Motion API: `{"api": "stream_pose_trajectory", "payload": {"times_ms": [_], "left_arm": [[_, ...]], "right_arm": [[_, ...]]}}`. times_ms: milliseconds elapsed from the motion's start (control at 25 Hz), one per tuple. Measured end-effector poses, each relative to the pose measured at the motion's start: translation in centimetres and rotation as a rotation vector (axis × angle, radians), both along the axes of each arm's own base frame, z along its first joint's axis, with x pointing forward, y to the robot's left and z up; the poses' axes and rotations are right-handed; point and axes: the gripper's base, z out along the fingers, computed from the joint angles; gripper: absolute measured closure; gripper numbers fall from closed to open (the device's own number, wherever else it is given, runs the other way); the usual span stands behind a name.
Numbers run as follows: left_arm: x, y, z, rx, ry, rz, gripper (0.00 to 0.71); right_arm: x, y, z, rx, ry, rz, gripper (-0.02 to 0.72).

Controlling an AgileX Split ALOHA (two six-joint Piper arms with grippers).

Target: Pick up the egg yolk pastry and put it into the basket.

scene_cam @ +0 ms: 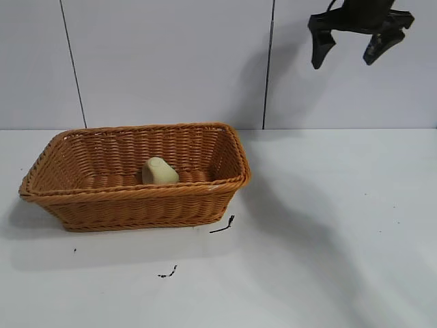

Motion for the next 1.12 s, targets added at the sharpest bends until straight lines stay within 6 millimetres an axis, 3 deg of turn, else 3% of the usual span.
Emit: {"api": "stream_pose_trajectory", "payload": {"times_ms": [120,280,440,600,840,1120], "left_arm": [[0.0,0.0,0.0,0.000,0.000,0.000,0.014],[0.0,0.0,0.0,0.000,0.000,0.000,0.014],[0.0,0.0,0.0,0.000,0.000,0.000,0.014],[0.0,0.0,0.0,0.000,0.000,0.000,0.014],[0.0,0.0,0.0,0.000,0.000,0.000,0.014],[0.0,0.0,0.0,0.000,0.000,0.000,0.014]], "right_arm": [[-0.1,-1.6,0.1,-0.001,0.001,-0.030,0.022],[-1.2,-2.0,0.6,-0.004,0.038,-0.036,0.022],[-4.2,-1.9,2.2,-0.004,0.097,-0.035,0.022],[-8.7,-1.8,4.1,-0.004,0.156,-0.035,0.022],[-18.4,-1.5,7.3,-0.004,0.187,-0.034,0.022],[-28.9,-1.2,8.1,-0.005,0.161,-0.034,0.022]]}}
